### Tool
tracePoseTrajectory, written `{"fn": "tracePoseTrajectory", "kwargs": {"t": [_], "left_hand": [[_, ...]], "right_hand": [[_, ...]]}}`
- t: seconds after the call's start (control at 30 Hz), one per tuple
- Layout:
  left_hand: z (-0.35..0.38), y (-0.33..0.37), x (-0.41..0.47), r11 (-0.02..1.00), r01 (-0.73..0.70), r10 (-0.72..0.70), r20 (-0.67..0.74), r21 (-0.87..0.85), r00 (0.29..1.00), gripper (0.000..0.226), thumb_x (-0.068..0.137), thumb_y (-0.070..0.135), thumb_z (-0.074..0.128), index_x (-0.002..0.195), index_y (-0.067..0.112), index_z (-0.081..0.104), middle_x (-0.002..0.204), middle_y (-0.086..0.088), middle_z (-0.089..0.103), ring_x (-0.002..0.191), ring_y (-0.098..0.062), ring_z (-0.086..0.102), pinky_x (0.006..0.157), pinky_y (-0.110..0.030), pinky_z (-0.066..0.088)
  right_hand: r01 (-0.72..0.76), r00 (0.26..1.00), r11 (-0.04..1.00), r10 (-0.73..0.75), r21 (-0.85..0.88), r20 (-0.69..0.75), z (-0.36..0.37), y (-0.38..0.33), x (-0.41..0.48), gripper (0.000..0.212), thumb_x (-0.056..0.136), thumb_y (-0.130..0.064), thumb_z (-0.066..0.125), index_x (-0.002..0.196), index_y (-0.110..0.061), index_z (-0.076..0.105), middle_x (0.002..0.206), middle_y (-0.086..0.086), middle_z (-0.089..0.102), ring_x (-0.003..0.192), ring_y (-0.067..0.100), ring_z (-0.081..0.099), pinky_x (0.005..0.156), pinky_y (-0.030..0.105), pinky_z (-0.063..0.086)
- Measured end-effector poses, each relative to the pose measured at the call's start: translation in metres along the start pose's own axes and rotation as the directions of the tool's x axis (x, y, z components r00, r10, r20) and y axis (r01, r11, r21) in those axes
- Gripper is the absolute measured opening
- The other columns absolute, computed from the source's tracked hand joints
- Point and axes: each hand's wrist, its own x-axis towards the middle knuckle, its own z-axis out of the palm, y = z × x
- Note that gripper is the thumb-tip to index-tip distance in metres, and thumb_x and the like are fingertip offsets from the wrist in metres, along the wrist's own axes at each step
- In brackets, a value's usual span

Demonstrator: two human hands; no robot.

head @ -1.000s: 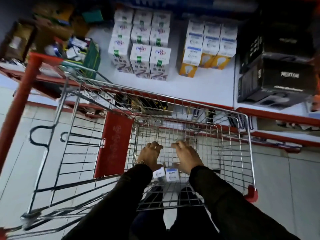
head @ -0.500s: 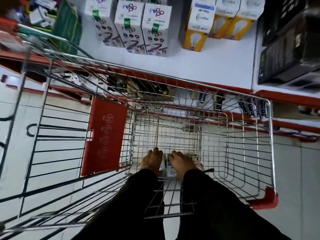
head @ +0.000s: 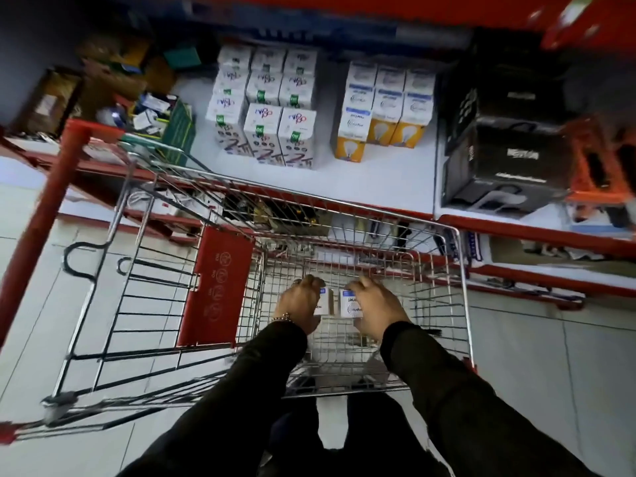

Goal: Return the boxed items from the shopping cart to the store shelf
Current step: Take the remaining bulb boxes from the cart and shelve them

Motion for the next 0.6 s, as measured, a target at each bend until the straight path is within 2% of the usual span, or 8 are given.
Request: {"fn": "tracePoseTrajectory", "kwargs": {"t": [0.1,0.2,0.27,0.4,0.6], "left_hand": [[-0.028,0.017,-0.006,0.998,-0.019,0.024,-0.073,0.057,0.997,0.059,0.081,0.019,0.07,0.133,0.017,0.043,0.134,-0.004,0.048,0.1,-0.026,0.066,0.083,-0.035,0.058],[-0.056,0.034,-0.011,0.995,-0.051,0.065,-0.174,0.082,0.983,0.054,0.08,0.019,0.069,0.129,0.02,0.047,0.137,-0.005,0.044,0.094,-0.027,0.067,0.076,-0.038,0.06],[-0.073,0.043,-0.01,0.991,-0.092,0.113,-0.229,0.101,0.967,0.053,0.078,0.025,0.071,0.128,0.023,0.05,0.135,-0.004,0.048,0.1,-0.026,0.066,0.082,-0.039,0.059],[-0.107,0.058,-0.003,0.978,-0.146,0.189,-0.339,0.15,0.921,0.055,0.074,0.035,0.072,0.126,0.023,0.055,0.13,-0.002,0.053,0.114,-0.026,0.058,0.096,-0.039,0.052],[-0.159,0.078,0.018,0.951,-0.2,0.29,-0.461,0.236,0.839,0.06,0.076,0.033,0.068,0.133,0.023,0.053,0.129,-0.003,0.054,0.115,-0.025,0.055,0.097,-0.037,0.049]], "right_hand": [[0.003,0.995,1.0,-0.004,-0.006,-0.101,-0.029,0.002,-0.015,0.073,0.074,-0.018,0.077,0.139,-0.014,0.045,0.144,0.007,0.04,0.128,0.029,0.047,0.1,0.038,0.049],[0.001,0.986,0.999,-0.007,-0.035,-0.166,-0.055,0.005,-0.027,0.073,0.072,-0.03,0.079,0.136,-0.013,0.048,0.14,0.008,0.045,0.132,0.03,0.041,0.108,0.041,0.041],[0.016,0.977,0.998,-0.03,-0.068,-0.209,-0.071,0.007,-0.031,0.073,0.07,-0.041,0.079,0.132,-0.014,0.051,0.135,0.007,0.049,0.129,0.03,0.041,0.108,0.042,0.04],[0.041,0.942,0.996,-0.065,-0.077,-0.33,-0.107,0.017,-0.038,0.07,0.065,-0.052,0.076,0.123,-0.018,0.057,0.118,0.003,0.054,0.115,0.025,0.045,0.099,0.039,0.043],[0.048,0.884,0.995,-0.081,-0.083,-0.461,-0.165,0.037,-0.041,0.067,0.069,-0.042,0.076,0.128,-0.017,0.057,0.116,0.002,0.055,0.112,0.022,0.046,0.099,0.036,0.044]]}}
